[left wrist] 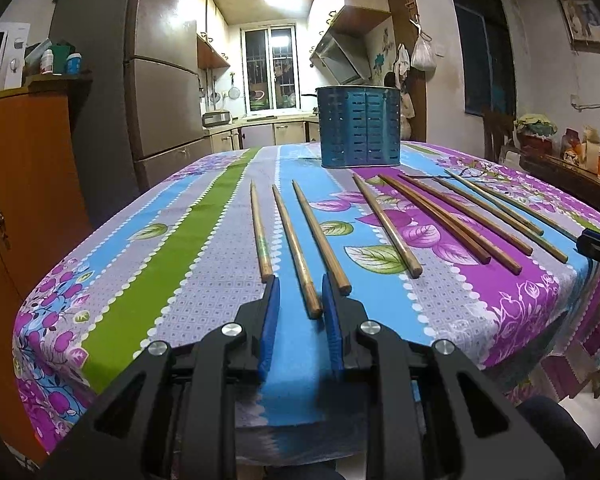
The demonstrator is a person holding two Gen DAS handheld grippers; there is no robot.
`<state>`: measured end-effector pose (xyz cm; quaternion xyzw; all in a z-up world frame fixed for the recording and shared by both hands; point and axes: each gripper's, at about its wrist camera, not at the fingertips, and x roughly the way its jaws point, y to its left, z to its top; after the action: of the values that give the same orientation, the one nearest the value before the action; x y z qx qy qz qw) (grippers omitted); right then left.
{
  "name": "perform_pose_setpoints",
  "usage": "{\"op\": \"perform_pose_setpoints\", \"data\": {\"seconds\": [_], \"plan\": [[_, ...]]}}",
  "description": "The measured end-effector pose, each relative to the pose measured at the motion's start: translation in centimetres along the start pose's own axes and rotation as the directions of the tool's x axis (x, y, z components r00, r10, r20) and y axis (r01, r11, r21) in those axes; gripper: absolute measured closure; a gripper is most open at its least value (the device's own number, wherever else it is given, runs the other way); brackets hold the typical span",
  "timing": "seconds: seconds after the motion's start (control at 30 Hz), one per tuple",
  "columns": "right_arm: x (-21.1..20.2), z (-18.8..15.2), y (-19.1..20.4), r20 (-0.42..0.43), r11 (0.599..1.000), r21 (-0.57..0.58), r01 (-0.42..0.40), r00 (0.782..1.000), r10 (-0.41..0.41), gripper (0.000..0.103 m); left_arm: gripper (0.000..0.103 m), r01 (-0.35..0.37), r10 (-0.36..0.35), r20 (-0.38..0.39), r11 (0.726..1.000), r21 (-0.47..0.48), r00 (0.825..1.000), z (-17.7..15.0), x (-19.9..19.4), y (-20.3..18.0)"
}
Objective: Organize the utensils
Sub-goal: 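Lower the left gripper onto a wooden chopstick and close it while the right gripper closes on another, then lift both held chopsticks and carry them over the blue mesh utensil holder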
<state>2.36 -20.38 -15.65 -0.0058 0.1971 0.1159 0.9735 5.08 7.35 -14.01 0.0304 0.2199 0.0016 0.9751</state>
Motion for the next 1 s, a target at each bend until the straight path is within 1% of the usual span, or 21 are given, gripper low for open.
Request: {"op": "perform_pose_setpoints", "data": {"seconds": [0.07,0.1,0.17,0.3,0.33,0.57,0.67,0.83,1.0], "plan": [[-0.1,-0.1,0.1,0.008,1.000,-0.004,0.001,1.000,0.000,0.083,0.084,-0.001,0.001,0.005,1.000,-0.004,1.000,-0.1,-0.1,0.0],[-0.1,-0.2,0.1,0.010,1.000,-0.003,-0.002,1.000,0.003,0.084,0.087,0.000,0.000,0.006,1.000,-0.005,1.000,-0.1,-0.1,-0.1],[-0.2,-0.2,0.3,0.015,1.000,-0.007,-0.002,1.000,0.002,0.092,0.089,-0.004,0.004,0.010,1.000,0.000,1.000,-0.2,-0.2,-0.2],[-0.3,-0.4,0.4,0.027,1.000,-0.006,-0.001,1.000,0.001,0.093,0.091,-0.006,0.006,0.015,1.000,0.002,1.000,-0.2,-0.2,-0.3],[-0.3,-0.4,0.4,0.029,1.000,-0.005,0.000,1.000,0.000,0.093,0.096,-0.006,0.006,0.016,1.000,0.007,1.000,-0.2,-0.2,-0.3],[-1.3,0.3,0.2,0.054,1.000,0.011,-0.004,0.999,0.003,0.095,0.098,-0.003,0.003,0.019,1.000,0.012,1.000,-0.3,-0.5,-0.5],[-2.2,1.2,0.2,0.077,1.000,0.004,-0.005,0.997,0.005,0.095,0.098,-0.003,0.003,0.043,1.000,0.017,0.999,0.3,-1.3,-0.6],[-4.6,3.9,-0.2,0.153,1.000,-0.022,0.006,0.988,-0.003,0.095,0.098,-0.005,0.003,0.110,1.000,0.015,0.994,2.7,-3.2,-0.2],[-6.7,7.6,-0.4,0.238,0.998,-0.058,0.011,0.971,0.003,0.095,0.098,-0.005,-0.004,0.208,0.999,0.042,0.978,6.3,-4.9,-0.2]]}}
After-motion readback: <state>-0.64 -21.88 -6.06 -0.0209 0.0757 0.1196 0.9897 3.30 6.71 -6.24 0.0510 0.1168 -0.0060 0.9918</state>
